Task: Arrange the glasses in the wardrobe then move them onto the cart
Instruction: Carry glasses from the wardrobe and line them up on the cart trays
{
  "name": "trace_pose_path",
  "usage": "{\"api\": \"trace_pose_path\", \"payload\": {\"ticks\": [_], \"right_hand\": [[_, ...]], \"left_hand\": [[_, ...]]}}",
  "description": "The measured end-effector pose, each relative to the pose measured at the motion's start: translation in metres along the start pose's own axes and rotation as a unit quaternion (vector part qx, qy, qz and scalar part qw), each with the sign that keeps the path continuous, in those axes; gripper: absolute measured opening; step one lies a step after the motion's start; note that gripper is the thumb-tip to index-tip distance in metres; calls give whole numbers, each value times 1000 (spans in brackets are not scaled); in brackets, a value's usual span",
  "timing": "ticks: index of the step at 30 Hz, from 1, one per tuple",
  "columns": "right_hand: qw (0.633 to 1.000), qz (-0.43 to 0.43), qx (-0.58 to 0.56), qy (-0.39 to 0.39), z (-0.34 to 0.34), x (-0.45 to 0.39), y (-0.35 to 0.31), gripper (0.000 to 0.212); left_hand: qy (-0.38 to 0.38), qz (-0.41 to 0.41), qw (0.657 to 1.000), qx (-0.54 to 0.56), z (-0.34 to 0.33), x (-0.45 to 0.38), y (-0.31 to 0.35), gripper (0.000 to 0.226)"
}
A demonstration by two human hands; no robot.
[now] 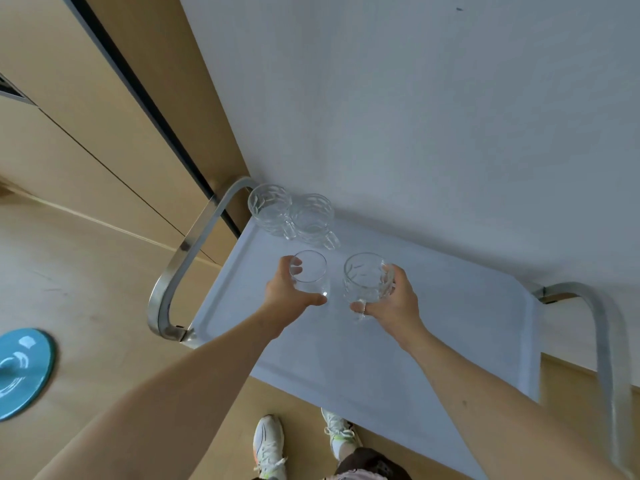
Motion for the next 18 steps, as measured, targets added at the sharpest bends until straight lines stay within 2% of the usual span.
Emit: {"api": "trace_pose_path", "payload": {"ticks": [3, 7, 11, 18], "right_hand": [[1000, -1, 16, 11, 0, 5, 3, 87], [999, -2, 43, 2, 3, 9, 3, 99], [997, 7, 81, -14, 7, 8, 1, 102], [990, -22, 138, -24, 7, 10, 1, 88]], "left_hand": [[-2, -6, 1000, -6, 5, -5, -1, 83], [-13, -16, 1000, -10, 9, -11, 0, 82], [-35, -20, 999, -18, 11, -14, 1, 82], [-59, -27, 997, -33, 11, -16, 1, 81]]}}
Point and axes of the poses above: each hand's wrist, its own x-axis away from the middle knuckle, its own z-axis out of the back of the hand, y = z × x, the point moved 1 cm from there along -x, towards the middle knuckle, and after that the axes turned 2 degrees about z, right-handed, at the moved point
